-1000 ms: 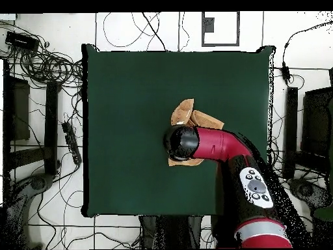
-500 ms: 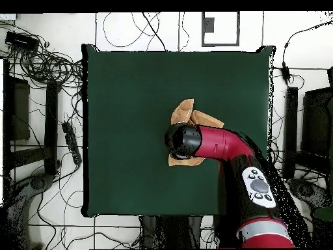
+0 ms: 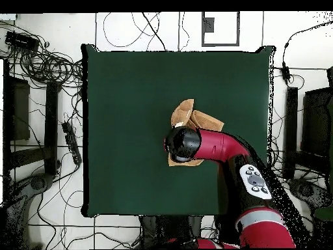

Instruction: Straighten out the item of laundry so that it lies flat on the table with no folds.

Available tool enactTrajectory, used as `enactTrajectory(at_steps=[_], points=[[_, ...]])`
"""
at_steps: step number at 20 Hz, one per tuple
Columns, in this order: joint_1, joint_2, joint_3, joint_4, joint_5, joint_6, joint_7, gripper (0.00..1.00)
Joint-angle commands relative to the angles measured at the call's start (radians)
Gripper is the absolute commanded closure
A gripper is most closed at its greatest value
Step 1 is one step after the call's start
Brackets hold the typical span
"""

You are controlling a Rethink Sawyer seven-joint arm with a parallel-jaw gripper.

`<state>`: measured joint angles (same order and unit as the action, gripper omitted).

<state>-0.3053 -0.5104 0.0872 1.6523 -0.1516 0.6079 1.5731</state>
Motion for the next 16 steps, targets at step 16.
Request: enactTrajectory(at_steps=[16], points=[[0.063, 0.048, 0.090, -0.043, 0.044, 0.025, 0.126, 0.00]])
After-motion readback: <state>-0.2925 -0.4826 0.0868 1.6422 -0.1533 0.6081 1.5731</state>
